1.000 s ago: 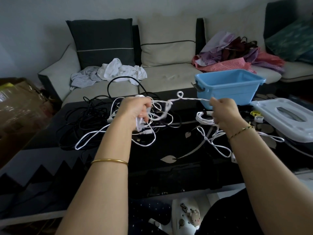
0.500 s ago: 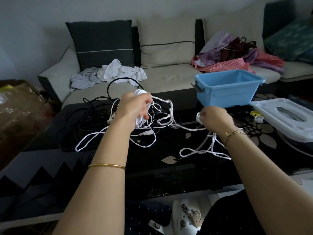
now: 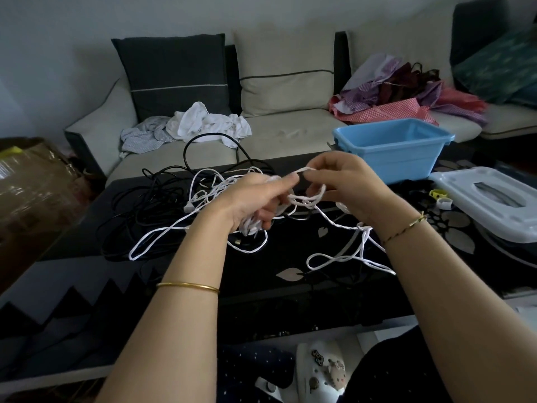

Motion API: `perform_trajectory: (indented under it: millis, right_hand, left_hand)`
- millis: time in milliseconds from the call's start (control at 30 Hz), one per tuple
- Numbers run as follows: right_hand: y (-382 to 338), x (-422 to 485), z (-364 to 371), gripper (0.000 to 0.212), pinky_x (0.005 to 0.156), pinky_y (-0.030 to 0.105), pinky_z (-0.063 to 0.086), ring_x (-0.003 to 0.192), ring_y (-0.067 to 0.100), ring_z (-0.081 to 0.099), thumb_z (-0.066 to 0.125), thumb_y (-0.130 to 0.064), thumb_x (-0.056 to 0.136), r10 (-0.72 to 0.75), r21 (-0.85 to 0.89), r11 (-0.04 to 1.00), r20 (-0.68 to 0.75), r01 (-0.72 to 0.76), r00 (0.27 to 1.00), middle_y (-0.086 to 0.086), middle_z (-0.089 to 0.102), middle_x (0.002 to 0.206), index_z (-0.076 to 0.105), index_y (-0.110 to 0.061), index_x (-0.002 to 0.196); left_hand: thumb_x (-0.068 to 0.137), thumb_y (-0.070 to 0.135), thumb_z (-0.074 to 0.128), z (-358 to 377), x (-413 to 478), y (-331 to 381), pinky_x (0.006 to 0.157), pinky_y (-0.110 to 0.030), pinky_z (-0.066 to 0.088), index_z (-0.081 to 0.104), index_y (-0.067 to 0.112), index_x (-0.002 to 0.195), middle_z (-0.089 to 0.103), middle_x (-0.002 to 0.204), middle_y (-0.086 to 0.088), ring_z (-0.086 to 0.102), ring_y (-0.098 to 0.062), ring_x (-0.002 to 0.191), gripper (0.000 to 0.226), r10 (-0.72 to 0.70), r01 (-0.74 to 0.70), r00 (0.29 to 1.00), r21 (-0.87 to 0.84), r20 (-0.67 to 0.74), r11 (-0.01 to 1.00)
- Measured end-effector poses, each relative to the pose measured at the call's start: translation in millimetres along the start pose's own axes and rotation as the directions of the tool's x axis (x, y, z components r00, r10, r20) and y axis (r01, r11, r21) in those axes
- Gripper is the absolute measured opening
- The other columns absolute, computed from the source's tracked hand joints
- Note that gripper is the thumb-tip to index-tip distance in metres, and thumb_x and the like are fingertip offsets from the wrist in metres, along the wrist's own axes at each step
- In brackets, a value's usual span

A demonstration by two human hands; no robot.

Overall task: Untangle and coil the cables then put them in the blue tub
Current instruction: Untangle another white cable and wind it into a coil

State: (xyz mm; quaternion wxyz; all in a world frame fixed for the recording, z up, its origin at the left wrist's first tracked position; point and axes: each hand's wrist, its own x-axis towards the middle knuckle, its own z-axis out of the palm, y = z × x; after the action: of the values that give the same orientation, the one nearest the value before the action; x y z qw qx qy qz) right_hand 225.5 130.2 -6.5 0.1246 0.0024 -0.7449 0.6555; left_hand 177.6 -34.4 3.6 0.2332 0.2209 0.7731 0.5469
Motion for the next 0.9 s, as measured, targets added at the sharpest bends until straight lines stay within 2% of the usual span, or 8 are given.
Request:
perform_trajectory:
  millis: [167, 300, 367, 467, 567, 633, 767, 900]
  right_hand:
    - [4.0, 2.4, -4.5, 0.012, 0.042, 0.019, 0.043, 0.045, 0.01, 0.043, 0.06, -0.002, 0.088, 0.036, 0.113, 0.993, -0.002, -0.036, 0.999, 0.002, 0.043, 0.059, 0.059, -0.009, 0.079]
    - [8.9, 5.2, -16.3, 0.007, 0.035, 0.017, 0.025, 0.036, 0.006, 0.033, 0.059, -0.003, 0.087, 0.168, 0.169, 0.972, 0.005, -0.166, 0.986, 0.002, 0.051, 0.054, 0.063, -0.008, 0.083]
    - [11.2, 7.0, -23.3, 0.015, 0.036, 0.016, 0.017, 0.037, 0.006, 0.027, 0.06, -0.022, 0.09, 0.245, 0.226, 0.944, 0.012, -0.241, 0.969, 0.005, 0.055, 0.063, 0.064, -0.009, 0.084]
    - [11.4, 7.7, -29.4, 0.036, 0.036, 0.015, 0.012, 0.034, 0.003, 0.023, 0.058, -0.048, 0.083, 0.277, 0.257, 0.924, 0.066, -0.285, 0.958, 0.0, 0.048, 0.055, 0.058, -0.013, 0.079]
    - [12.8, 5.8, -28.7, 0.047, 0.039, 0.017, 0.009, 0.036, 0.002, 0.019, 0.058, -0.06, 0.068, 0.299, 0.168, 0.93, 0.174, -0.327, 0.938, -0.006, 0.042, 0.054, 0.056, -0.015, 0.082]
    - [16.2, 6.0, -32.0, 0.048, 0.038, 0.016, 0.009, 0.037, 0.002, 0.018, 0.057, -0.063, 0.066, 0.323, 0.225, 0.906, 0.179, -0.359, 0.929, -0.007, 0.037, 0.051, 0.059, -0.016, 0.078]
    - [22.2, 7.3, -44.7, 0.023, 0.031, 0.013, 0.015, 0.035, 0.001, 0.018, 0.065, -0.037, 0.08, 0.308, 0.32, 0.901, 0.006, -0.294, 0.951, -0.011, 0.027, 0.044, 0.056, -0.016, 0.076]
    - [42.5, 12.3, -40.4, 0.02, 0.031, 0.013, 0.021, 0.033, 0.003, 0.027, 0.07, -0.028, 0.085, 0.266, 0.105, 0.964, -0.323, -0.245, 0.908, -0.009, 0.035, 0.046, 0.064, -0.013, 0.073]
  left_hand:
    - [0.099, 0.037, 0.045, 7.6, 0.9, 5.8, 0.038, -0.018, 0.036, 0.05, 0.01, 0.072, 0.026, 0.037, 0.008, 0.025, -0.004, 0.029, 0.039, -0.037, 0.053, 0.992, -0.134, 0.119, 0.99]
    - [0.1, 0.038, 0.04, -2.5, 1.1, 8.2, 0.038, -0.015, 0.033, 0.046, 0.012, 0.068, 0.025, 0.033, 0.009, 0.024, -0.003, 0.026, 0.042, -0.081, 0.11, 0.992, -0.351, 0.096, 0.93]
    - [0.099, 0.038, 0.042, -11.1, 0.4, 5.8, 0.037, -0.014, 0.035, 0.046, 0.012, 0.066, 0.026, 0.032, 0.009, 0.025, -0.003, 0.026, 0.042, -0.101, 0.112, 0.994, -0.47, 0.05, 0.876]
    - [0.099, 0.035, 0.046, -17.7, 0.7, 2.2, 0.037, -0.014, 0.037, 0.047, 0.012, 0.064, 0.027, 0.034, 0.009, 0.026, -0.004, 0.027, 0.042, -0.142, 0.071, 0.986, -0.556, -0.086, 0.828]
    - [0.099, 0.032, 0.049, -19.8, 1.2, 0.8, 0.039, -0.015, 0.037, 0.048, 0.011, 0.067, 0.029, 0.037, 0.008, 0.026, -0.006, 0.03, 0.038, -0.193, -0.011, 0.943, -0.608, -0.269, 0.794]
    - [0.097, 0.032, 0.051, -24.4, -0.8, -0.5, 0.039, -0.017, 0.036, 0.051, 0.01, 0.071, 0.034, 0.039, 0.008, 0.028, -0.006, 0.032, 0.034, -0.246, -0.076, 0.896, -0.674, -0.37, 0.735]
    - [0.097, 0.034, 0.051, -41.8, -4.6, -7.2, 0.04, -0.016, 0.036, 0.054, 0.012, 0.074, 0.039, 0.038, 0.01, 0.03, -0.004, 0.029, 0.032, -0.339, -0.2, 0.811, -0.77, -0.478, 0.606]
    - [0.097, 0.036, 0.051, -42.3, -4.2, -5.3, 0.038, -0.014, 0.035, 0.053, 0.013, 0.073, 0.037, 0.036, 0.009, 0.028, -0.004, 0.029, 0.034, -0.308, -0.21, 0.841, -0.794, -0.444, 0.571]
